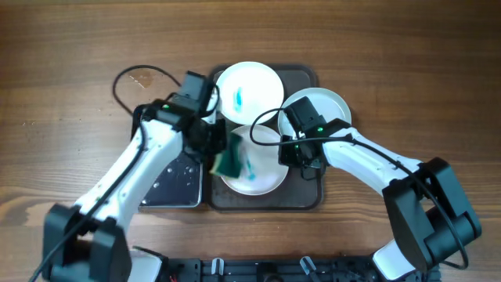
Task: Clean dirty plates on tray and stack at the side
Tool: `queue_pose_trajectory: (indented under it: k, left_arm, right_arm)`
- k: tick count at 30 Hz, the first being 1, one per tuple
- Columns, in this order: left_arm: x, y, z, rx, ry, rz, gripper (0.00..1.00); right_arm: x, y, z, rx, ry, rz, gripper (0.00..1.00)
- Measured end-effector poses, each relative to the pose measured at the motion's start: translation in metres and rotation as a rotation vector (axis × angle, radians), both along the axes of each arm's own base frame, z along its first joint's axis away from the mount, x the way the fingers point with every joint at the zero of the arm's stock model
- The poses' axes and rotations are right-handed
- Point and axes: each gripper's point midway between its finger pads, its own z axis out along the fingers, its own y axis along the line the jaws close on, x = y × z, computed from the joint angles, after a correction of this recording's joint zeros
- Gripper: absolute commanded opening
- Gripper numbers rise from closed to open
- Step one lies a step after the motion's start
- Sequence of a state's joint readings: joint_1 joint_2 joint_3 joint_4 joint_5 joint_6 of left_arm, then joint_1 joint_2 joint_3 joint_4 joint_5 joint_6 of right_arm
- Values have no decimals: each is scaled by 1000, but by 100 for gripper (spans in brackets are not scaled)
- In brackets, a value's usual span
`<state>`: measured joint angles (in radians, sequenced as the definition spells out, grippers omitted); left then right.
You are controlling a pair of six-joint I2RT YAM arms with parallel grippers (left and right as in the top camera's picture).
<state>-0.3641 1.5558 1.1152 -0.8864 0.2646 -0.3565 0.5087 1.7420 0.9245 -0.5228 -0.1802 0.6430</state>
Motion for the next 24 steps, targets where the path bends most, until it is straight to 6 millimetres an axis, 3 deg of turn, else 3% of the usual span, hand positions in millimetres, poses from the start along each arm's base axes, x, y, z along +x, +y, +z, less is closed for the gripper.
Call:
queue_pose_trajectory:
  k: [5,8,12,19,24]
  left_arm:
    - [4,-37,-37,-52,71,-38,7]
    - [0,-36,-42,-44,100,-29,29]
    - [-6,-20,-40,35,108,1,45]
    - [-5,-4,-33,242,-10,-36,52]
    - [-4,-12,-43,333,-60,-80,50]
  right_arm:
    - [0,0,0,-1,0,-5,5]
    - [0,0,0,-2,0,-4,6]
    - [0,-1,0,-3,-2,-1,11]
    - [2,-2,0,-12,-8,-1,11]
    - [2,-3,0,-16,-11,6,12]
